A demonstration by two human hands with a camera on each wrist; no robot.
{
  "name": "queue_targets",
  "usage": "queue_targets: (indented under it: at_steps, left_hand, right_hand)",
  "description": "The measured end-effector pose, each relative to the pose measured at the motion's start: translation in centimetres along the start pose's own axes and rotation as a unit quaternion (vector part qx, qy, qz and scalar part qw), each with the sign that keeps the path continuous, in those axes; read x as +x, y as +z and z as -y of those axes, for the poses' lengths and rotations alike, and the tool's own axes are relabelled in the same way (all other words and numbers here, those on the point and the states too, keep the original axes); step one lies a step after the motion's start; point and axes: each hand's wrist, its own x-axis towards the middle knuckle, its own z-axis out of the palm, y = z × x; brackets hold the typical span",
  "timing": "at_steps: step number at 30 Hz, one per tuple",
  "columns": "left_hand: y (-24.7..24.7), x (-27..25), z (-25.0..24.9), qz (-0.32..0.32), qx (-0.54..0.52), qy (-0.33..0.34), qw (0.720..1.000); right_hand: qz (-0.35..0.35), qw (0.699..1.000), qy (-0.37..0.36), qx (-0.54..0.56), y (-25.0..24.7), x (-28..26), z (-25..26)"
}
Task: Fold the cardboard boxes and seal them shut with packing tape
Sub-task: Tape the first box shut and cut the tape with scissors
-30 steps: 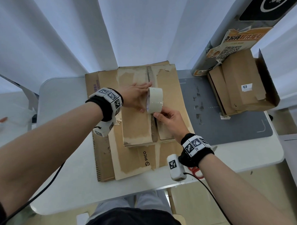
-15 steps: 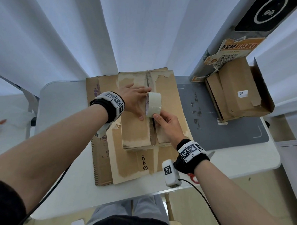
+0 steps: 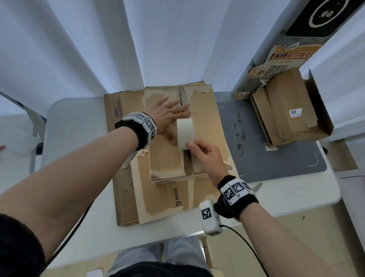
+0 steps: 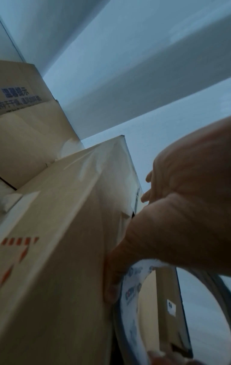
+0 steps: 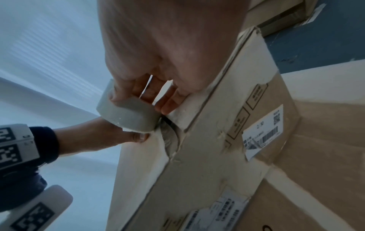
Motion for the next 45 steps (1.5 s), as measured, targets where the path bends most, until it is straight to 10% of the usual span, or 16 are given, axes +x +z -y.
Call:
queue_targets:
  at_steps: [45]
  left_hand:
    - [-0.6,0.5,-0.5,0.105,-0.083,0.002,0.991]
  right_hand:
    - [0.018,0.999,-0.02,-0.036,-0.2,-0.9,1.9]
